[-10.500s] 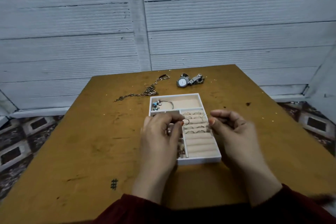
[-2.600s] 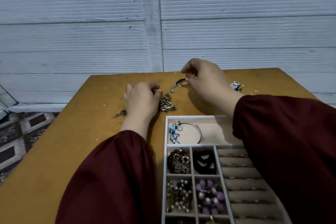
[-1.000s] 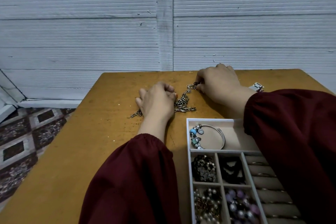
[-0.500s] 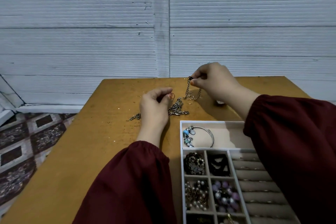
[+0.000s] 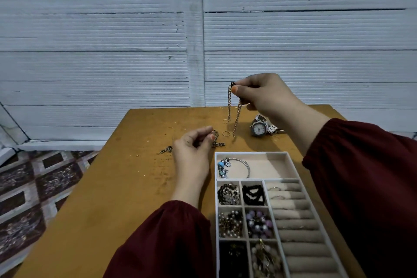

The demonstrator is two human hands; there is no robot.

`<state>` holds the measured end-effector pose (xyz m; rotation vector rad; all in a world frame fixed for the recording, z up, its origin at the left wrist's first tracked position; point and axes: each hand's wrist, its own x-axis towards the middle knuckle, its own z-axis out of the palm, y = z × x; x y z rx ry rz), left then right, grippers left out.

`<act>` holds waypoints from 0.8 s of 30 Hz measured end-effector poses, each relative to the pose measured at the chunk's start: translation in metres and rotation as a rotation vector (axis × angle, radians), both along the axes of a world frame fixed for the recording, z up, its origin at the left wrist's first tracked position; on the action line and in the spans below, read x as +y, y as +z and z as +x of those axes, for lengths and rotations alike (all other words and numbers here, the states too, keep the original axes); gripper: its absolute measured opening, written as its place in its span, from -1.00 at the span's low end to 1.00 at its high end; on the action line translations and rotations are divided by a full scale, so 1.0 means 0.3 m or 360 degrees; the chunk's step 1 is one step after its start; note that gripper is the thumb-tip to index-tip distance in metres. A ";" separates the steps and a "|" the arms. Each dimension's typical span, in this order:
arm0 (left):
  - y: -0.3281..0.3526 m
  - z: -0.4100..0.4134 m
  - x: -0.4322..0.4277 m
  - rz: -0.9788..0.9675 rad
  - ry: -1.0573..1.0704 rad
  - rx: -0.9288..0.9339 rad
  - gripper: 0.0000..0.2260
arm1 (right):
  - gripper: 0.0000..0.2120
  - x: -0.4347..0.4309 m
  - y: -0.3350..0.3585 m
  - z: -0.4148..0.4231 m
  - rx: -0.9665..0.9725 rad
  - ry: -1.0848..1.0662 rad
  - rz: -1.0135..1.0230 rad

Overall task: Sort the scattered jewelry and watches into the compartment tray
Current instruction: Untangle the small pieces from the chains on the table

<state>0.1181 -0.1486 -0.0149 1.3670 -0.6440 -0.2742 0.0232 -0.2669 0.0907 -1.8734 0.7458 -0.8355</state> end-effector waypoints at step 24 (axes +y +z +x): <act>0.003 -0.257 0.341 0.0007 0.0269 0.0000 -0.83 | -0.98 0.315 0.072 -0.314 -0.0457 -0.0011 0.0303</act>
